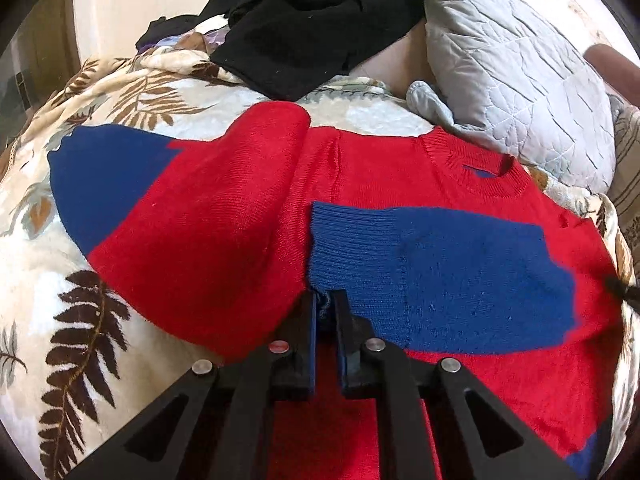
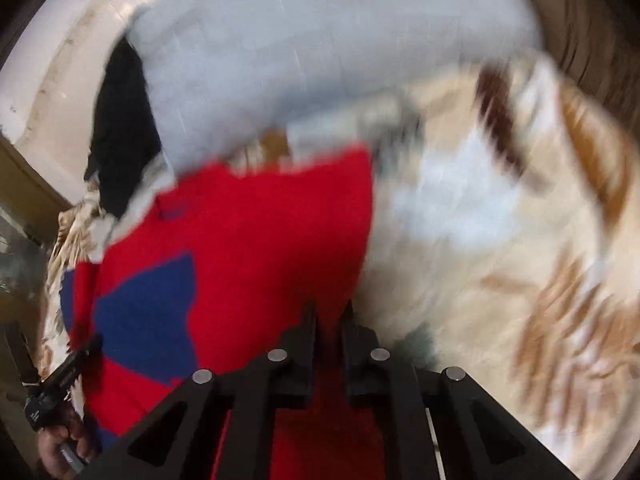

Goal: Fold small clothes

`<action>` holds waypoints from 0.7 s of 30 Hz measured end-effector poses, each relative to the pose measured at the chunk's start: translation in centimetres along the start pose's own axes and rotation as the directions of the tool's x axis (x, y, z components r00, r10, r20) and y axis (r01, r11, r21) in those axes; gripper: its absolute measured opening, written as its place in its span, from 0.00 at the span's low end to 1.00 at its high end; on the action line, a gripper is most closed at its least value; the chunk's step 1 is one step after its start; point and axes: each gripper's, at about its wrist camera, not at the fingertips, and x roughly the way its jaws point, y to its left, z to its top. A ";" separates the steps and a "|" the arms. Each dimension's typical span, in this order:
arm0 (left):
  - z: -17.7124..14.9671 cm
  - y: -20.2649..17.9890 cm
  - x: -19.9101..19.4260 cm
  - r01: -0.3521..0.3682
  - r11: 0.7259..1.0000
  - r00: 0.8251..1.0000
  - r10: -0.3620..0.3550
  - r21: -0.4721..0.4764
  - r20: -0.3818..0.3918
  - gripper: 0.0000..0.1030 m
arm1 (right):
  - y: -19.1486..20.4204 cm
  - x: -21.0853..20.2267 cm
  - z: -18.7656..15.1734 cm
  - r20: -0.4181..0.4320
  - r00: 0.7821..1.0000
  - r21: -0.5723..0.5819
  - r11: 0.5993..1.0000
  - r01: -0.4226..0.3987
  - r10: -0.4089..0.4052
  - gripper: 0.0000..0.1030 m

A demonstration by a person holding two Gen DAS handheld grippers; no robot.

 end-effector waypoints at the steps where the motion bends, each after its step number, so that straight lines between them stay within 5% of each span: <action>1: -0.1 -0.2 0.0 -0.011 1.000 1.000 0.011 0.007 0.008 0.10 | -0.5 1.1 -0.1 -0.027 0.996 0.000 0.996 0.088 -0.088 0.12; 3: -0.1 -0.4 -0.1 -0.023 1.000 1.000 0.023 0.014 0.010 0.10 | -2.2 2.3 -0.5 -0.084 0.996 0.082 0.996 0.018 -0.011 0.15; 6: 0.0 -0.3 0.0 -0.020 1.000 1.000 0.020 0.015 0.007 0.10 | -3.4 -0.8 -0.6 0.032 0.999 0.197 0.979 -0.043 0.038 0.58; 8: -0.1 -0.4 0.0 -0.024 0.999 1.000 0.024 0.021 0.014 0.10 | -2.3 -3.1 -0.6 0.105 0.976 0.212 0.955 -0.209 0.190 0.61; 11: -0.1 -0.4 0.0 -0.025 1.000 1.000 0.025 0.017 0.016 0.10 | 0.8 -3.2 -1.2 0.073 0.939 0.147 0.927 -0.344 0.337 0.75; 14: 0.3 -0.2 -0.1 -0.008 1.000 1.000 0.008 0.013 0.003 0.10 | 0.2 1.7 -3.1 -0.076 0.970 0.182 0.960 -0.215 0.232 0.72; 15: 0.4 -0.2 -0.3 0.010 1.000 1.000 -0.010 0.013 -0.004 0.10 | -0.2 1.6 -3.4 -0.038 0.974 0.195 0.958 -0.210 0.221 0.69; 18: 1.4 2.2 -3.3 0.104 0.994 0.994 -0.104 -0.039 0.023 0.30 | 2.0 -2.8 -3.5 0.092 0.969 0.101 0.966 -0.240 0.231 0.73; 20: 2.1 5.1 -5.9 0.136 0.986 0.985 -0.125 -0.094 0.118 0.72 | 3.5 -5.3 -4.4 0.179 0.956 0.035 0.969 -0.243 0.233 0.85; 21: 2.5 7.1 -7.2 0.137 0.981 0.978 -0.112 -0.137 0.176 0.77 | 4.4 -5.9 -5.3 0.198 0.948 0.003 0.967 -0.255 0.250 0.91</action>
